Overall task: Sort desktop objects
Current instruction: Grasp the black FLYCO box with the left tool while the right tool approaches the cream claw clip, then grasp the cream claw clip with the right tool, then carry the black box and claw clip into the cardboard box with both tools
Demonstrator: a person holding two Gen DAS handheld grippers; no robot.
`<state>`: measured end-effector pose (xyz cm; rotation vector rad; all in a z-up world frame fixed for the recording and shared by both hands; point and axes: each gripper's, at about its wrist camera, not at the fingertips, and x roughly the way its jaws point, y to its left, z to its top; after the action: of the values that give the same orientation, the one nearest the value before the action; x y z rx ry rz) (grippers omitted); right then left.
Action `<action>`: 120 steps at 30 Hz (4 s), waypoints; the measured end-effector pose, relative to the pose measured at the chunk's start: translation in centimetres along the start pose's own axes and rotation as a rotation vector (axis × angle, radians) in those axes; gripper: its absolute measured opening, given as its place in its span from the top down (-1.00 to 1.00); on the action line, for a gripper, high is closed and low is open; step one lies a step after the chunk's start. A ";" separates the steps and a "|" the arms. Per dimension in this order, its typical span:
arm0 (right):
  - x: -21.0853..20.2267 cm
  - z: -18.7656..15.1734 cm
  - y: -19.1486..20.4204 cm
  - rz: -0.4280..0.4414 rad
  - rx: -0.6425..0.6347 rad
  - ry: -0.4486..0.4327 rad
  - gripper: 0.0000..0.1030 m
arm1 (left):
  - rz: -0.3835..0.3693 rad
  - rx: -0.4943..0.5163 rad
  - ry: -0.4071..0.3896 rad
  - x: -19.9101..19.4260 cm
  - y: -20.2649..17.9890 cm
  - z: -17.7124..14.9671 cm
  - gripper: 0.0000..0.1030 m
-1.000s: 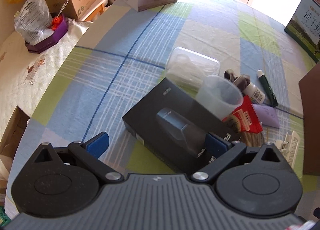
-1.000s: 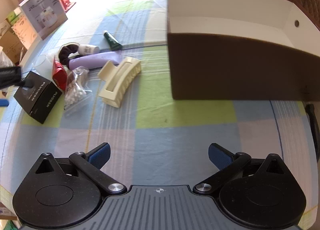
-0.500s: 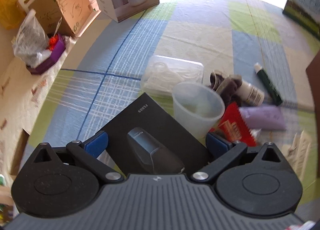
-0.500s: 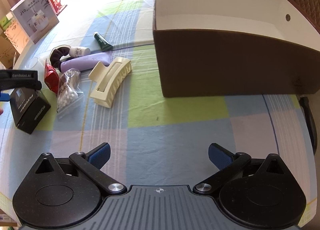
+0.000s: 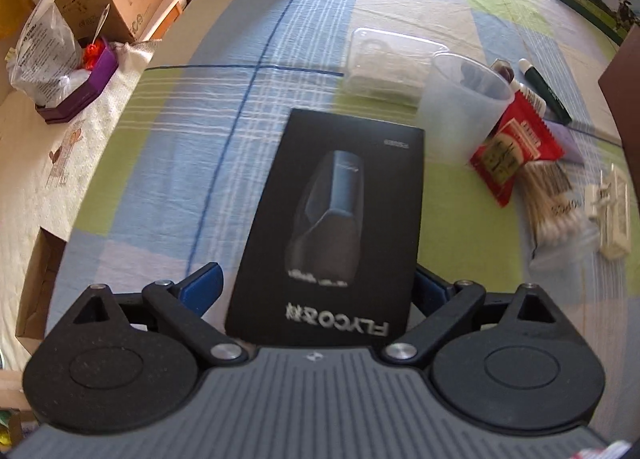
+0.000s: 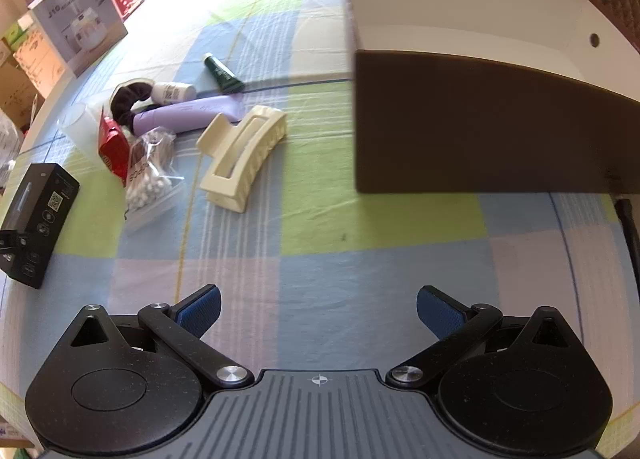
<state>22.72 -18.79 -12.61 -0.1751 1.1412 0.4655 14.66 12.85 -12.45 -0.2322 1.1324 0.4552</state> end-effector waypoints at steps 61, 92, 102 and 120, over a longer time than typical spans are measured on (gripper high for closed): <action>-3.9 0.6 0.5 0.260 -0.141 -0.212 0.22 | -0.163 0.255 -0.101 -6.8 -4.4 -2.0 -0.47; -6.2 13.6 -22.6 0.067 -0.117 -0.387 0.21 | -0.441 0.315 -0.227 -10.5 -37.4 11.5 -0.47; -0.1 14.4 -23.9 0.050 -0.179 -0.136 0.21 | -0.301 0.271 -0.020 -2.7 -42.3 11.0 -0.47; 1.6 14.5 -24.2 0.105 -0.199 -0.052 0.21 | -0.264 0.310 0.027 -0.8 -43.2 11.2 -0.48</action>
<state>46.00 -34.61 -10.43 -0.2754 1.0559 0.6738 43.49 -21.09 -9.25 -0.1143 1.1626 0.0403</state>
